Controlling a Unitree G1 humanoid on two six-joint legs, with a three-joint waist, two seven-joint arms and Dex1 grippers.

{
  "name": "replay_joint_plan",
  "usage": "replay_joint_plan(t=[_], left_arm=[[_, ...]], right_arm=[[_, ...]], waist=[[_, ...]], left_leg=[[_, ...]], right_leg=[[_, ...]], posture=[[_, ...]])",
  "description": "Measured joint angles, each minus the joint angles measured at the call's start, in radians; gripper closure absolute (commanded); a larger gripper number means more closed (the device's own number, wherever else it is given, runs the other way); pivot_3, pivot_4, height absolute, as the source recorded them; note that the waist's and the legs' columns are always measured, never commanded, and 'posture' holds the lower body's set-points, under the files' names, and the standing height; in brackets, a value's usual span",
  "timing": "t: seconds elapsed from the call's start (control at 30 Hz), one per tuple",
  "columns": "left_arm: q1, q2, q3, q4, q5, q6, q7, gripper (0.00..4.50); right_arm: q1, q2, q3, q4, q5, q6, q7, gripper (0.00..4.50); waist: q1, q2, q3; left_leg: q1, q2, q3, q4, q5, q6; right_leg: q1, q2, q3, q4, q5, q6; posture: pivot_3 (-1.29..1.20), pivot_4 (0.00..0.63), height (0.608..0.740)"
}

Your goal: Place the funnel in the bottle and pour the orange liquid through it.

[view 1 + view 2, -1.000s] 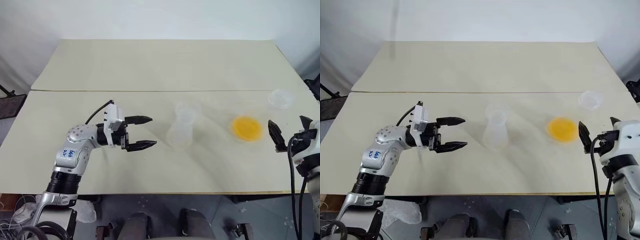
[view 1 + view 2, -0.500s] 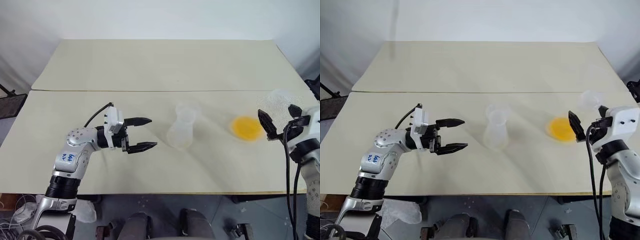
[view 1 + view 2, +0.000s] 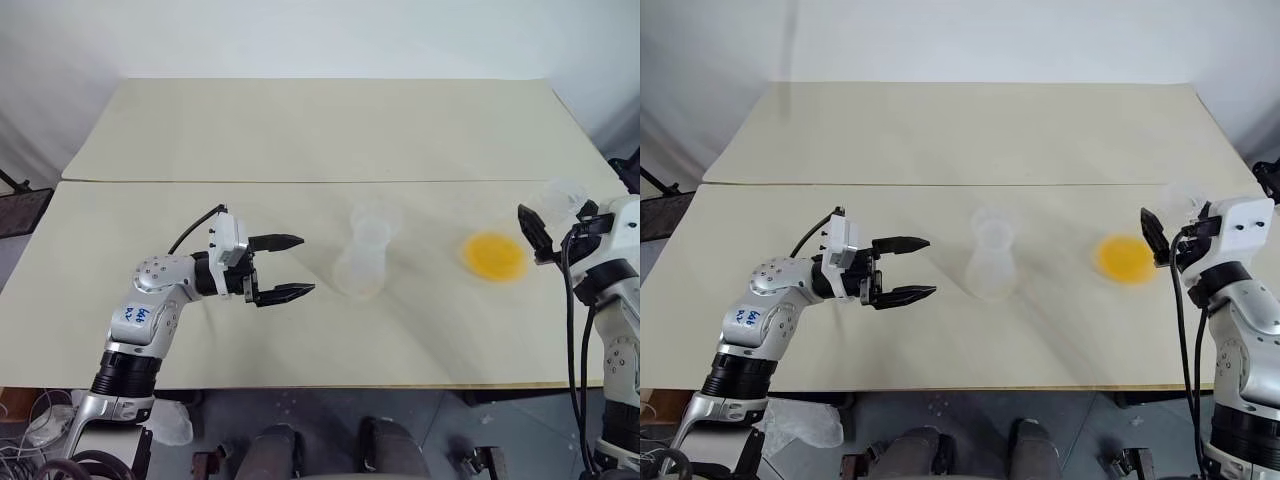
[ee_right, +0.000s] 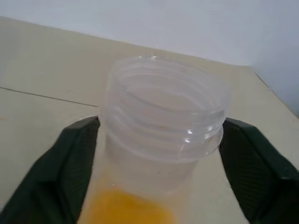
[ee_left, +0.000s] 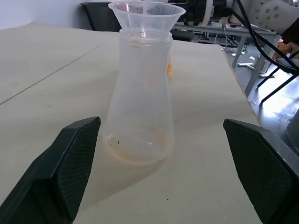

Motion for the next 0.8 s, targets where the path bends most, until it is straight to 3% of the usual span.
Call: replay_joint_plan(t=[0.07, 0.47, 0.8], left_arm=[[-0.003, 0.000, 0.000, 0.001, 0.001, -0.002, -0.001, 0.00], [-0.051, -0.013, -0.003, 0.081, 0.017, -0.027, -0.041, 0.00], [-0.120, -0.024, -0.005, 0.230, 0.041, -0.086, -0.113, 0.00]], right_arm=[[-0.001, 0.001, 0.002, -0.005, 0.006, 0.006, -0.001, 2.08], [-0.002, 0.004, 0.023, -0.239, 0.051, 0.078, -0.045, 2.08], [-0.089, -0.116, 0.241, -0.346, -0.116, 0.048, -0.019, 2.08]], waist=[[0.001, 0.000, 0.000], [0.000, 0.002, 0.001], [0.003, 0.002, 0.001]], left_leg=[[0.000, 0.000, 0.000, 0.000, 0.000, 0.000], [-0.001, 0.000, 0.000, 0.000, 0.000, 0.000], [-0.002, -0.001, 0.000, 0.000, 0.000, 0.000]], right_leg=[[0.000, 0.000, 0.000, -0.001, 0.000, 0.000], [-0.001, 0.000, 0.000, -0.001, 0.000, 0.000], [-0.001, 0.000, -0.001, -0.003, 0.000, 0.000]], posture=[[0.00, 0.150, 0.740], [0.00, 0.150, 0.740], [0.00, 0.150, 0.740]])
